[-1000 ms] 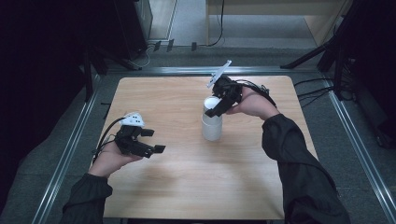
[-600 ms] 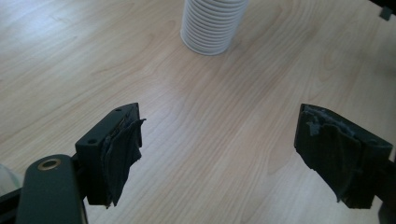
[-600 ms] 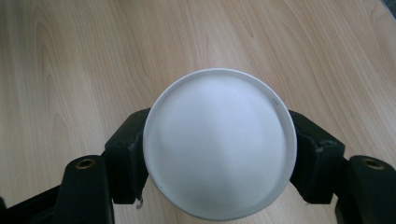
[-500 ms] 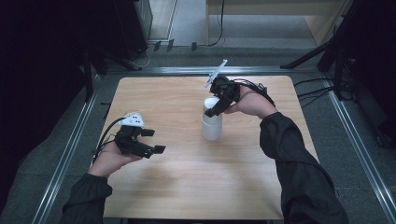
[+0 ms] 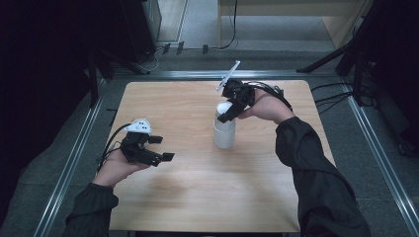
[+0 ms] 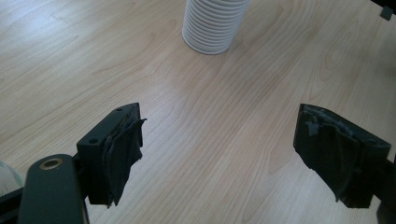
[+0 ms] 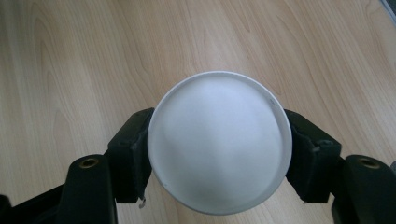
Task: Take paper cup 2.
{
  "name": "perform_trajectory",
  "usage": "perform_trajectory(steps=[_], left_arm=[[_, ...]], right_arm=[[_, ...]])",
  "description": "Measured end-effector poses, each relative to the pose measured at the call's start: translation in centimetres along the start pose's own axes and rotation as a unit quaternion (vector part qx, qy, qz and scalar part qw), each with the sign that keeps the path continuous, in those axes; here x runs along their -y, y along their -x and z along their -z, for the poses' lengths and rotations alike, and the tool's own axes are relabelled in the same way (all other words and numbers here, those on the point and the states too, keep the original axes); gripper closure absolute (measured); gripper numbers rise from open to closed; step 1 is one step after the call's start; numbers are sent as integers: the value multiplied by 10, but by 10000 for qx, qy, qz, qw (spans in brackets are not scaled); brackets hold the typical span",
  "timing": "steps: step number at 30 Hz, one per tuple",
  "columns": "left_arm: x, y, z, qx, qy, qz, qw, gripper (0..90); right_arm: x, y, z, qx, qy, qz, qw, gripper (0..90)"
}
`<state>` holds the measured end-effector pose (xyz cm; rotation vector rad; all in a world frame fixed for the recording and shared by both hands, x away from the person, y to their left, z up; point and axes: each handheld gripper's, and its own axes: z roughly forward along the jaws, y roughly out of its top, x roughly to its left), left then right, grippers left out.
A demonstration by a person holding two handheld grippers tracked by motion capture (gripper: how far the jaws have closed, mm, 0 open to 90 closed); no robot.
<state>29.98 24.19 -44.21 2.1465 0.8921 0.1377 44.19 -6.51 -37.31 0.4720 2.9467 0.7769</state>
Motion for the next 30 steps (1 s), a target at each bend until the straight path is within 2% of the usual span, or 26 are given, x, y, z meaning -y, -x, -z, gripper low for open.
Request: perform_trajectory(steps=[17,28,30], left_arm=[[-1,-1,2,49,70,6,10000,158],[-4,0,1,90,104,0,9999,158],[-5,0,1,126,125,7,9998,159]], right_arm=[[-12,-1,27,30,54,-86,9999,338],[-23,-7,63,164,245,-50,9996,339],[-24,-10,71,271,256,27,9993,340]])
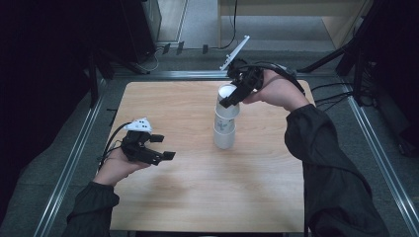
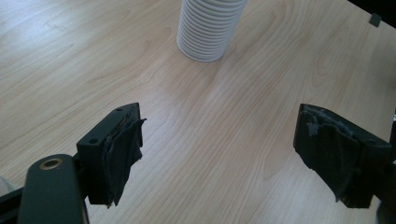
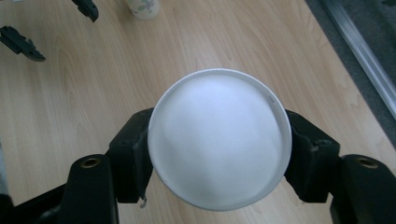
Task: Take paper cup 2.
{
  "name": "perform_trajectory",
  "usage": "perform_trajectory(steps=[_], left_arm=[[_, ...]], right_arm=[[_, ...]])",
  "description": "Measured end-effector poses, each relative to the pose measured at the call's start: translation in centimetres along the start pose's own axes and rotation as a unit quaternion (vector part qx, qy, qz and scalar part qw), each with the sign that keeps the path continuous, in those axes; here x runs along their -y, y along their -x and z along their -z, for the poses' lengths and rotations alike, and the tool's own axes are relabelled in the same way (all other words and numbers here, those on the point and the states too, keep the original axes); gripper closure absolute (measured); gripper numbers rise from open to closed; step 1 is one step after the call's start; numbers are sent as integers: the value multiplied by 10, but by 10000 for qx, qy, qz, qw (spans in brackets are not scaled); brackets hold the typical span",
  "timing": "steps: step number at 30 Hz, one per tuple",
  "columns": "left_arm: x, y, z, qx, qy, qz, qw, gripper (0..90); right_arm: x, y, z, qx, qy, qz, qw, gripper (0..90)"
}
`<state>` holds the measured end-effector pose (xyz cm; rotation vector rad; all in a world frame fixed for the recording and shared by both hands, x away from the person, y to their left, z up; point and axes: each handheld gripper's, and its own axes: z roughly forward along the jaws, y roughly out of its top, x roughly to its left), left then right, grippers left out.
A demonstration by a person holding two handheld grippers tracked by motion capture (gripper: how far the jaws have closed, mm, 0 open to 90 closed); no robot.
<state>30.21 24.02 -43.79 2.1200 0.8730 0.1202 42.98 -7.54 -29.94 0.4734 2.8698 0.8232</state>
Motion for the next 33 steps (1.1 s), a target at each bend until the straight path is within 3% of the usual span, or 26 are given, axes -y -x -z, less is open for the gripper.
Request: perform_trajectory(steps=[6,10,16,22,27,33], left_arm=[[-3,0,-2,70,32,-8,10000,159],[-6,1,-5,80,45,-95,9999,159],[-13,4,-10,270,104,-214,9994,159],[-18,6,-15,504,153,-200,9984,213],[-21,6,-19,578,122,-192,9981,216],[-23,9,-24,610,121,-354,9974,229]], right_arm=[[2,-11,21,55,55,67,9999,342],[6,-19,34,-133,163,58,9998,343],[15,-42,44,-281,306,212,9989,345],[29,-61,41,-339,325,376,9982,346],[48,-70,31,-390,359,272,9982,348],[70,-75,13,-418,393,254,9980,348]])
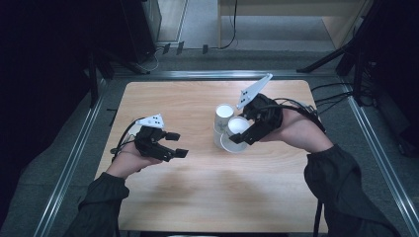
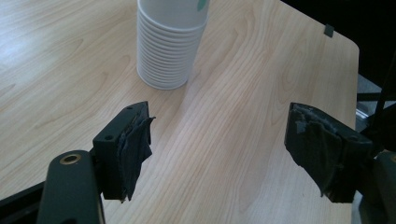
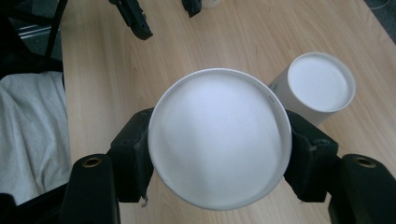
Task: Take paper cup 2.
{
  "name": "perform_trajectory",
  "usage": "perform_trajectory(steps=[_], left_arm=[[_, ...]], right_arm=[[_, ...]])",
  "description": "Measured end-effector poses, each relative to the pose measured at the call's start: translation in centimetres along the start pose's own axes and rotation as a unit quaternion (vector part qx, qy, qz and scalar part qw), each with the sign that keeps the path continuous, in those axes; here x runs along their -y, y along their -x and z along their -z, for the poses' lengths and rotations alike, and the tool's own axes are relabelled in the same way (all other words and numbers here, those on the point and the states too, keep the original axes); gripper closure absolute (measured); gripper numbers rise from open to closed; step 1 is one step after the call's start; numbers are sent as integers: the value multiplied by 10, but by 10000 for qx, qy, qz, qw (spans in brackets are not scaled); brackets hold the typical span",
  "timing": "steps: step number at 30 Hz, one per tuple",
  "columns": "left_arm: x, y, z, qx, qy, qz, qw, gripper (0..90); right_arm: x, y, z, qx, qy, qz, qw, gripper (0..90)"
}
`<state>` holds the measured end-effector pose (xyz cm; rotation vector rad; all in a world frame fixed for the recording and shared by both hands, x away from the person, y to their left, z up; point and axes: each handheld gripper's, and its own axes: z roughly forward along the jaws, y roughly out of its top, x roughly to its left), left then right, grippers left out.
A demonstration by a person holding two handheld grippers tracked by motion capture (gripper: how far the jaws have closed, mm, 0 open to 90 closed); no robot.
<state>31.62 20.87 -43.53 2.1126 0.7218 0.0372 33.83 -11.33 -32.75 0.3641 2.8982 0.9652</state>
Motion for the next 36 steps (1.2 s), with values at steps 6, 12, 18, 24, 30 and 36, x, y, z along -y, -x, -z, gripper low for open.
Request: perform_trajectory(steps=[6,12,18,24,30,36], left_arm=[[2,2,-3,25,3,-1,10000,229],[5,5,-5,86,-23,6,10000,214],[12,9,-8,108,-69,-48,9999,201],[16,10,-10,195,-108,-99,9997,202],[14,10,-12,354,-28,-199,9992,203],[11,9,-21,480,-137,-322,9982,206]], right_arm=[[23,-2,-18,-85,71,-165,9998,349],[43,-3,-36,-190,223,-365,9989,349],[55,-6,-53,-375,414,-460,9974,350],[60,-11,-67,-553,680,-376,9954,349],[65,-14,-77,-566,938,-373,9933,350],[73,-20,-82,-523,1185,-352,9910,352]])
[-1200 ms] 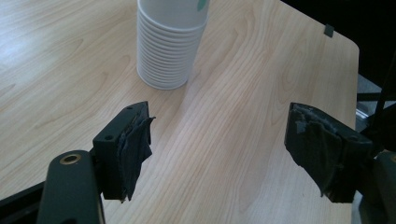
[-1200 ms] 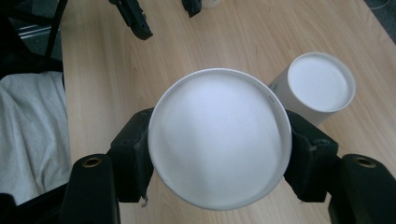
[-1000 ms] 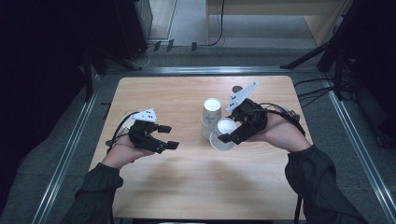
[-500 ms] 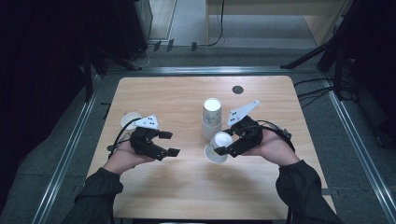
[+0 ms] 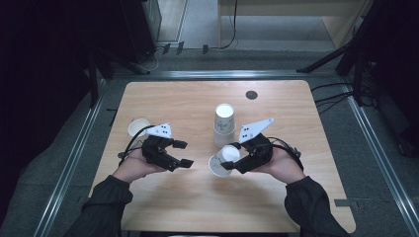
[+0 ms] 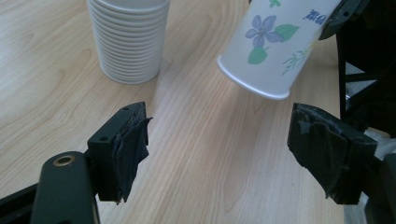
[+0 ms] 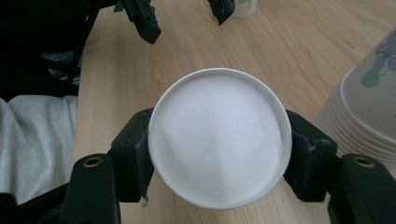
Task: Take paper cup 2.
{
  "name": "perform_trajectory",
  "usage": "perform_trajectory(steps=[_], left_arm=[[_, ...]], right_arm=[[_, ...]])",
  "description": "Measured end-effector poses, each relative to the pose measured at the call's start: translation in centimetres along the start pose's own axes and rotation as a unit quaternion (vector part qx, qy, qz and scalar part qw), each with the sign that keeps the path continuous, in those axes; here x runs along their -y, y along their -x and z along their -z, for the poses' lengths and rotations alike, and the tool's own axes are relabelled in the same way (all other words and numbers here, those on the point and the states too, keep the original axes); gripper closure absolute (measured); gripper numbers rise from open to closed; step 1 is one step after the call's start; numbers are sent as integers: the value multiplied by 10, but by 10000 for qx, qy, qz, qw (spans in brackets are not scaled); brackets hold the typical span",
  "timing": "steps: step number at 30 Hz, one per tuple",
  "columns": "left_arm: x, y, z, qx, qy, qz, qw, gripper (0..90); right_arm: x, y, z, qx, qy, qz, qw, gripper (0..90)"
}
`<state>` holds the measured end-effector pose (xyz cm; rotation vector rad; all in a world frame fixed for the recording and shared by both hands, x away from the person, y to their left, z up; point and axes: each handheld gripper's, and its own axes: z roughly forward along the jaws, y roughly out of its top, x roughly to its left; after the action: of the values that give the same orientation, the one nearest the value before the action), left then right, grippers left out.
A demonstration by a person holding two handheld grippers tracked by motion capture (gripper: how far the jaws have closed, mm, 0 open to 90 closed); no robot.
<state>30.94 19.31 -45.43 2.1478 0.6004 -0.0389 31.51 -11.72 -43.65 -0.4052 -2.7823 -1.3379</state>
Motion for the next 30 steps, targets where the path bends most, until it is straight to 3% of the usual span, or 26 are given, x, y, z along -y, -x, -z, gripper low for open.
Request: perform_trajectory(steps=[7,14,30], left_arm=[[-2,5,-2,107,7,-168,9998,206],[-3,7,-6,239,7,-211,9995,215],[-6,14,-20,508,-42,-331,9982,216]], right_arm=[[3,3,-8,-214,34,-128,9997,352],[1,7,-17,-481,152,-198,9985,352],[-8,4,-25,-707,257,-187,9970,352]])
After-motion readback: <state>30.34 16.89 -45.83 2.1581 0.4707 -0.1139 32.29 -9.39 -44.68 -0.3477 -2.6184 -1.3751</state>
